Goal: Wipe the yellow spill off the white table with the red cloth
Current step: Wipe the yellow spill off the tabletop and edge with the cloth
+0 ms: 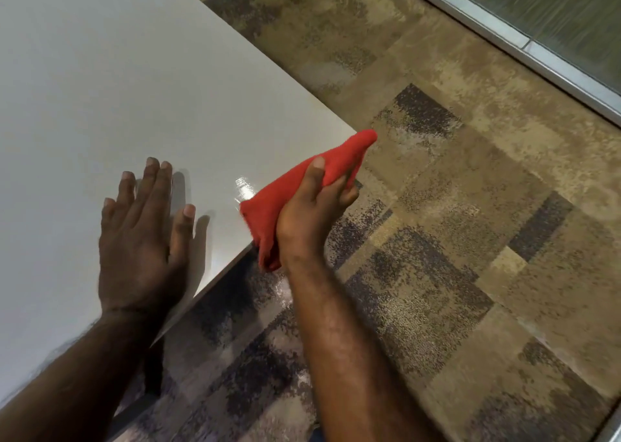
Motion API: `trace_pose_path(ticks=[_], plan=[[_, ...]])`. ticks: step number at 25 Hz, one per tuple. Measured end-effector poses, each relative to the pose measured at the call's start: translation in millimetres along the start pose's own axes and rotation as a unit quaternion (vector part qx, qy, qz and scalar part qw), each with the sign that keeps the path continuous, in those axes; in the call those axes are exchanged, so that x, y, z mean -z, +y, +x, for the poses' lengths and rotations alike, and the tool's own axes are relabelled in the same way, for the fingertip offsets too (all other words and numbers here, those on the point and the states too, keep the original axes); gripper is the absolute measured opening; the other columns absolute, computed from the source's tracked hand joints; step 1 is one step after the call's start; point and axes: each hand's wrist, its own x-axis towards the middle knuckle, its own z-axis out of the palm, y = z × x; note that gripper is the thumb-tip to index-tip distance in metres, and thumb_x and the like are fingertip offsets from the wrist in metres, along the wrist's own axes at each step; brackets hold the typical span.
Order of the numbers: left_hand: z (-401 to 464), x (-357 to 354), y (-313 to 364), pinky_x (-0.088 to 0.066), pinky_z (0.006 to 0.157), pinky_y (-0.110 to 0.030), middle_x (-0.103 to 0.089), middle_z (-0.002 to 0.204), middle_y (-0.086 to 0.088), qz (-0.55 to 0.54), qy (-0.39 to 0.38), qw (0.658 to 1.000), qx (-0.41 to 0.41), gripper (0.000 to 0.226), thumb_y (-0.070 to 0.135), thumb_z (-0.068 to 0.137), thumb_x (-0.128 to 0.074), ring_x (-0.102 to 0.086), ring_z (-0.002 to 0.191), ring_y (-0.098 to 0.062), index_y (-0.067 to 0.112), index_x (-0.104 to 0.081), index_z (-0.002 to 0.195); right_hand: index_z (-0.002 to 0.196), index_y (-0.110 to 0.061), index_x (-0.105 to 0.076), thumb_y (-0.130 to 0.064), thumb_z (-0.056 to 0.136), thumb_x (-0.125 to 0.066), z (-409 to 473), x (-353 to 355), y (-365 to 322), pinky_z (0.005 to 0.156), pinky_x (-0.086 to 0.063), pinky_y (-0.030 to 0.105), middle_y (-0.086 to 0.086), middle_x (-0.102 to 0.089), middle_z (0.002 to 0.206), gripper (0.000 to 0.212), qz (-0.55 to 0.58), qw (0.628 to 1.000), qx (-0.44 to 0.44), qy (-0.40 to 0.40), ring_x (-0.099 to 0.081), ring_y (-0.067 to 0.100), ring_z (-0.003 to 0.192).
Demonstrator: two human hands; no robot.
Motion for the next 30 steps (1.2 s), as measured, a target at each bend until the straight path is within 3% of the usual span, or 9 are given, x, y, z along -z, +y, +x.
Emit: trace_pose_path(ticks=[4,8,11,13,17,20,25,30], plan=[[0,0,0,0.0,0.12,-0.028,-0.016,0.159,0.017,-0.005,0.007,1.0,0.003,0.061,0.05,0.099,-0.025,-0.008,0.152,-0.01,0.026,-0.026,0.155,0.146,-0.019,-0.035,-0.04,0.098,-0.044,38,9,-15,0.1,-0.044,0.051,0.009,-0.034,0.124,0.053,-0.053,0.998,0.004,0.014,-0.044,0.036,0.12],[-2,0,0,-0.001,0.121,-0.031,-0.015,0.159,0.017,-0.004,0.011,1.0,0.002,0.06,0.048,0.1,-0.026,-0.009,0.153,-0.013,0.025,-0.027,0.155,0.127,-0.015,-0.056,-0.045,0.096,-0.046,67,22,-32,0.095,-0.049,0.047,-0.006,-0.037,0.112,0.044,-0.112,0.993,0.018,-0.026,-0.047,0.034,0.119],[-1,0,0,-0.004,0.122,-0.035,-0.018,0.161,0.013,-0.002,0.009,1.0,0.003,0.059,0.047,0.1,-0.026,-0.011,0.153,-0.015,0.025,-0.028,0.155,0.108,-0.014,-0.065,-0.043,0.097,-0.045,80,27,-44,0.092,-0.045,0.039,0.003,-0.056,0.119,0.037,-0.193,0.978,0.056,-0.058,-0.051,0.035,0.115],[0,0,0,-0.006,0.122,-0.036,-0.019,0.161,0.013,0.001,0.004,1.0,0.003,0.059,0.048,0.101,-0.025,-0.01,0.152,-0.014,0.026,-0.027,0.155,0.106,-0.014,-0.066,-0.043,0.098,-0.042,83,27,-50,0.089,-0.039,0.037,0.009,-0.056,0.122,0.038,-0.283,0.95,0.105,-0.074,-0.049,0.035,0.115],[1,0,-2,-0.002,0.122,-0.029,-0.016,0.161,0.016,0.011,-0.002,1.0,0.003,0.059,0.051,0.101,-0.022,-0.007,0.151,-0.008,0.028,-0.026,0.155,0.116,-0.015,-0.062,-0.046,0.101,-0.028,94,21,-66,0.097,-0.036,0.042,0.012,-0.053,0.132,0.049,-0.46,0.857,0.177,-0.148,-0.047,0.034,0.119],[1,0,-2,0.001,0.121,-0.024,-0.017,0.161,0.015,0.01,-0.003,1.0,0.002,0.061,0.055,0.1,-0.019,-0.007,0.151,-0.007,0.028,-0.026,0.155,0.117,-0.01,-0.061,-0.046,0.102,-0.026,96,18,-74,0.094,-0.041,0.044,0.014,-0.053,0.131,0.053,-0.487,0.838,0.185,-0.164,-0.048,0.035,0.118],[1,1,0,0.001,0.122,-0.026,-0.019,0.161,0.011,0.009,-0.006,1.0,0.003,0.063,0.054,0.1,-0.021,-0.008,0.152,-0.01,0.024,-0.027,0.155,0.118,-0.008,-0.059,-0.045,0.102,-0.024,94,13,-78,0.09,-0.042,0.045,0.014,-0.054,0.127,0.053,-0.531,0.805,0.213,-0.159,-0.048,0.032,0.116],[1,3,3,0.003,0.122,-0.024,-0.02,0.162,0.009,0.011,-0.008,1.0,0.007,0.062,0.051,0.1,-0.022,-0.008,0.153,-0.012,0.023,-0.026,0.155,0.123,-0.012,-0.056,-0.044,0.101,-0.031,89,-6,-80,0.093,-0.038,0.045,0.012,-0.05,0.128,0.047,-0.569,0.751,0.303,-0.141,-0.045,0.029,0.117]])
